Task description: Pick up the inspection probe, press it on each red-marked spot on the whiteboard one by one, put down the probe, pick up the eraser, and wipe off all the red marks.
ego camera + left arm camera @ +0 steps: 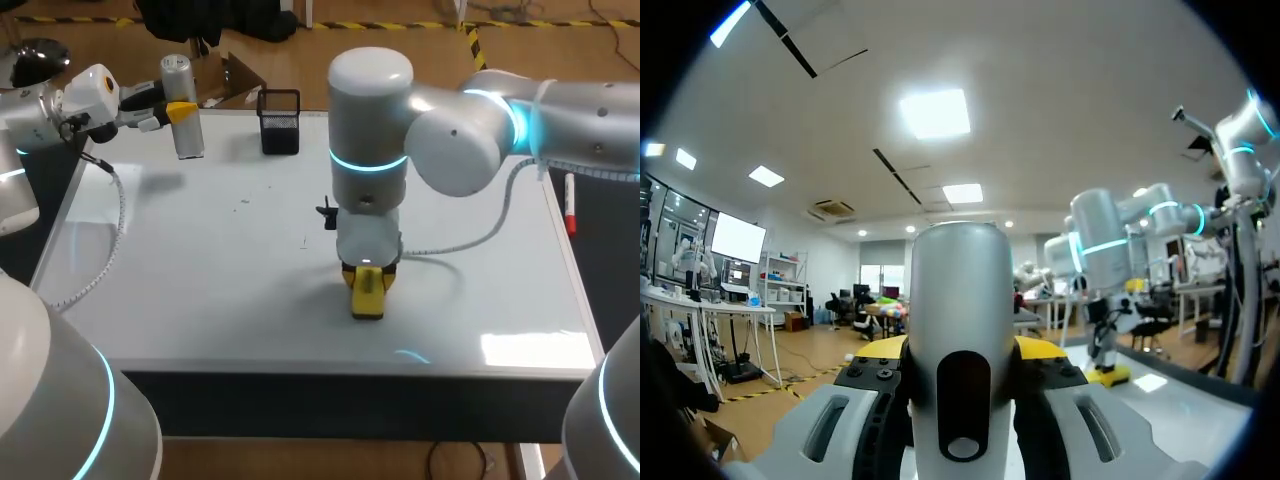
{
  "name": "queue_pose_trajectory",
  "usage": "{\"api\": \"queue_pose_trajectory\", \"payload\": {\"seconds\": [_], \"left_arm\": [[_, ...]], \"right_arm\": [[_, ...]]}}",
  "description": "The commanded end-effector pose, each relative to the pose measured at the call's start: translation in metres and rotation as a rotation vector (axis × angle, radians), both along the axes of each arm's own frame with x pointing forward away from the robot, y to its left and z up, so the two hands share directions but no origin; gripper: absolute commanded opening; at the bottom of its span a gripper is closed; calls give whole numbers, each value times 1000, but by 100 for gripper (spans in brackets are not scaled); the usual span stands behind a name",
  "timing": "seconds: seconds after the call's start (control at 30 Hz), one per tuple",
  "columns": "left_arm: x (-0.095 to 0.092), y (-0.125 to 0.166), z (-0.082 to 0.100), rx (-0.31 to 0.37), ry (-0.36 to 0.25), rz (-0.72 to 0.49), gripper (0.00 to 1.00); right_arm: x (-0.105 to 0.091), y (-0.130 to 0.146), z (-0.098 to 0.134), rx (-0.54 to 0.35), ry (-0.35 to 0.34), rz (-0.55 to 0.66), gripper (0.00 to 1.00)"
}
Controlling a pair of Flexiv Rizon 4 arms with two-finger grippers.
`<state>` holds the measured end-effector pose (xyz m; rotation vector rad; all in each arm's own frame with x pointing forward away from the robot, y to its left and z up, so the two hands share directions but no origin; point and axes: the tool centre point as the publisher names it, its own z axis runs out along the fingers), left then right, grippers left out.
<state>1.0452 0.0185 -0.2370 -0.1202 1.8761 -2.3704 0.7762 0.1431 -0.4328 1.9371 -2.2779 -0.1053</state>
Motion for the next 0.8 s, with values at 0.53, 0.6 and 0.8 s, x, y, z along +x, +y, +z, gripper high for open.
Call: {"api": "queue_pose_trajectory", "payload": {"seconds": [0.53, 0.6, 0.8], "left_arm": [[0, 0, 2, 2, 1, 0, 0], [0, 0, 2, 2, 1, 0, 0], [0, 0, 2, 2, 1, 0, 0]], "right_arm": [[24, -21, 49, 32, -172, 71, 0], [28, -24, 52, 27, -175, 77, 0], [42, -38, 56, 51, -175, 78, 0]]}}
